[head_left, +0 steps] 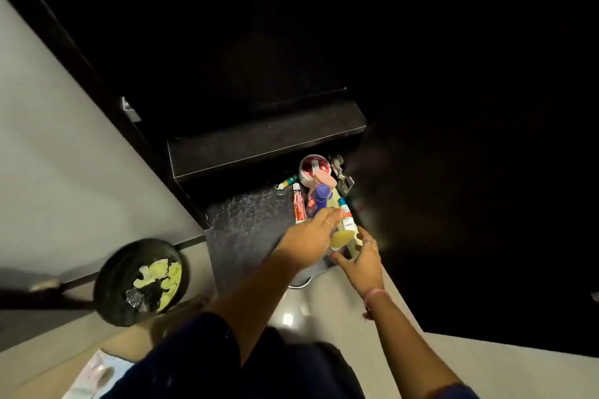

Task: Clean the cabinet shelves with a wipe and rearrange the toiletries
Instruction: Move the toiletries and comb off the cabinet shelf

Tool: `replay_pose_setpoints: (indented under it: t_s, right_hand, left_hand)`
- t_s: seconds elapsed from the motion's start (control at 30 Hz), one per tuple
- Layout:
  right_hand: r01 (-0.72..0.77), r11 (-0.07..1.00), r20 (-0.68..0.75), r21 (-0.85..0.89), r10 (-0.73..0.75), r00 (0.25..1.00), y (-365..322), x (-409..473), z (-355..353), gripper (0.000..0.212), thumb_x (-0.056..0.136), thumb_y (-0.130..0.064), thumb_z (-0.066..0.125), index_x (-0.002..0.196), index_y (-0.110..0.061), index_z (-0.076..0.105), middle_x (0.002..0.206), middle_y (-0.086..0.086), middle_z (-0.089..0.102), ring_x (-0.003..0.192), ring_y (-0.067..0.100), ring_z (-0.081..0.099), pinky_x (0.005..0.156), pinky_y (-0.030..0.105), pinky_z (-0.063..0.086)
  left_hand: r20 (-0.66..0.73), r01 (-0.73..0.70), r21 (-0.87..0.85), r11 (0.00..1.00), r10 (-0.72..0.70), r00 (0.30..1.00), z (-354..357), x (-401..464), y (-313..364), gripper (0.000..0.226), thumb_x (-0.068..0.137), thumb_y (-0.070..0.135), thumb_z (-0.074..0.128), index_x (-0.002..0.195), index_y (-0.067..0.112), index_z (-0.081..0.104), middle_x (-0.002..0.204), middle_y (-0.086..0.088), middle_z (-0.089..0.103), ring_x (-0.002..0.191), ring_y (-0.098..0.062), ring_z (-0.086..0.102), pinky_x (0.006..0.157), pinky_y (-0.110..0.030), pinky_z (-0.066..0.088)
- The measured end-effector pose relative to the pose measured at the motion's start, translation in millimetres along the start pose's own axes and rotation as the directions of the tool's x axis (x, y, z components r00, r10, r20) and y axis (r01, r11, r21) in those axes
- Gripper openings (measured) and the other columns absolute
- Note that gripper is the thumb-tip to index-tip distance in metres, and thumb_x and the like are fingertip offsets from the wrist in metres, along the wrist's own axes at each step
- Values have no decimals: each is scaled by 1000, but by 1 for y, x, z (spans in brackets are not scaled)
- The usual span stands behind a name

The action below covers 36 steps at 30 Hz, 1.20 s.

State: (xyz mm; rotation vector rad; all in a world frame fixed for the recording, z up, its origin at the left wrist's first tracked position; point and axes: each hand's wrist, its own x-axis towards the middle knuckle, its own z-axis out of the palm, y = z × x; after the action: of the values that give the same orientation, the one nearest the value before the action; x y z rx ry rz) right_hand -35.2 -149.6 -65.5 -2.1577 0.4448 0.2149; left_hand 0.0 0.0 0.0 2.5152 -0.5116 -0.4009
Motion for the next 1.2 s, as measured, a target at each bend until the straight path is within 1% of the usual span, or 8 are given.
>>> replay_pose_setpoints:
  t_s: [0.13,0.27,0.47,0.6,0.73,0.97,1.1,1.2]
  right_hand:
    - [-46,999,-14,-7,46,999,7,9,3,86,66,-34,83,138,-20,37,138,3,45,113,10,48,93,23,39]
    - [-14,997,10,-70,14,1000,15,21,5,77,70,-34,80,135,-22,40,134,0,49,115,14,51,97,28,43]
    - [40,988,75,-150,-29,997,24,35,5,45,75,-34,76,115,-22,58,107,-8,52,75,-3,50,66,2,37]
    - [63,991,118,-117,-49,992,25,37,1,35,76,-32,75,106,-28,58,97,-13,53,76,2,54,61,0,36]
    - [97,993,183,-60,-85,979,19,29,-4,30,78,-25,75,99,-32,55,94,-10,62,80,4,61,60,1,41]
    - [330,942,335,-65,-291,896,-4,-8,10,27,74,-33,77,97,-37,62,92,-22,63,83,-8,59,70,2,44]
    - [459,884,430,-92,-380,819,-27,-19,48,30,75,-37,75,101,-25,67,99,-8,69,88,10,64,78,15,48]
    - [489,867,497,-99,-382,779,-46,-23,85,34,79,-42,70,107,-24,64,107,-4,68,97,15,62,84,16,43]
  left_hand:
    - [115,-3,273,962,-29,993,13,30,10,78,90,12,53,149,13,2,158,-3,9,128,-32,45,90,-45,48]
    - [145,85,379,921,-150,978,20,48,10,80,89,10,55,148,8,2,155,-11,16,118,-36,52,86,-45,50]
    - [160,64,487,871,-161,974,23,61,11,68,80,18,68,136,4,33,134,-18,45,104,-33,61,78,-39,53]
    - [81,2,619,785,-66,994,19,53,9,39,72,38,72,108,24,64,101,1,68,73,-9,67,57,-18,50]
    - [92,-21,448,894,-23,995,32,44,2,37,93,18,50,127,6,44,133,-17,46,110,-29,55,85,-33,50]
    - [-131,195,44,980,-188,973,11,-43,-20,30,94,28,46,124,26,44,130,-8,49,94,-28,65,73,-39,53]
    - [-243,328,2,945,-318,916,-13,-81,-69,28,97,37,33,116,25,50,123,-2,50,110,-19,50,88,-30,46]
    - [-332,378,-207,902,-428,840,-35,-93,-102,25,97,35,39,99,18,58,106,-3,57,95,-16,54,81,-28,48]
